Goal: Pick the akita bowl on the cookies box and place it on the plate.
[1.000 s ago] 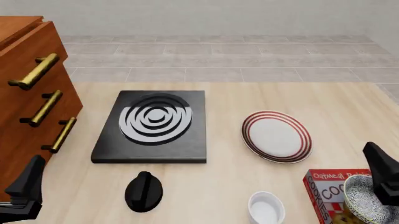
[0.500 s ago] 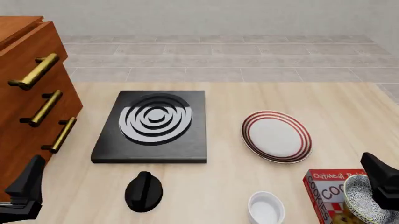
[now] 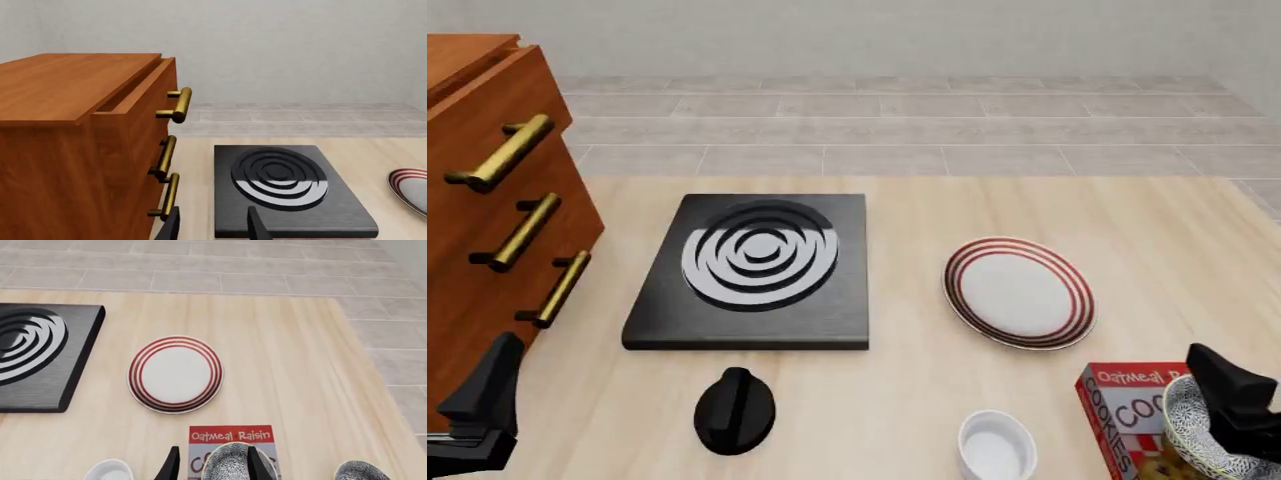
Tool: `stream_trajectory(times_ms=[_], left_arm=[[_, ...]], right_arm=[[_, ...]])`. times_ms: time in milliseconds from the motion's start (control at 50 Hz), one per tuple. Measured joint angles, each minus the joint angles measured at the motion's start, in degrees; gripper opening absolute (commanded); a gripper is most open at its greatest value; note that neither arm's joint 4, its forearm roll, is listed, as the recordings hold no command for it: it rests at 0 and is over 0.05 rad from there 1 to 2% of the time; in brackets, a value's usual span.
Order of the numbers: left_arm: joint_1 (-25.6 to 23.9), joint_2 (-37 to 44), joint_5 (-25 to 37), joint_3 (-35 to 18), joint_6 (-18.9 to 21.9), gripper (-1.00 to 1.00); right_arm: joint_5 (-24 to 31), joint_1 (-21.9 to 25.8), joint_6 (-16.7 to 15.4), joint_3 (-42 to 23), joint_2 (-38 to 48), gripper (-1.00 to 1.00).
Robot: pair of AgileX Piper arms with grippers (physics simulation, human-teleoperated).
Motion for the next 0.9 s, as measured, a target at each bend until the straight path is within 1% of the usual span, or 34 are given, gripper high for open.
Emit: stream_trajectory(times_ms=[280,560,900], left_arm=[[0.0,0.0,0.0,0.0,0.0,1.0],[0.0,0.0,0.0,0.0,0.0,1.0],[0.0,0.0,0.0,0.0,0.0,1.0]], right_arm=[[-1.7,0.4,1.2,1.5,2.0,1.0],[-1.0,0.5,2.7,3.1,1.5,1.0],[-0.5,-0.6,4.7,4.0,1.4,1.0]])
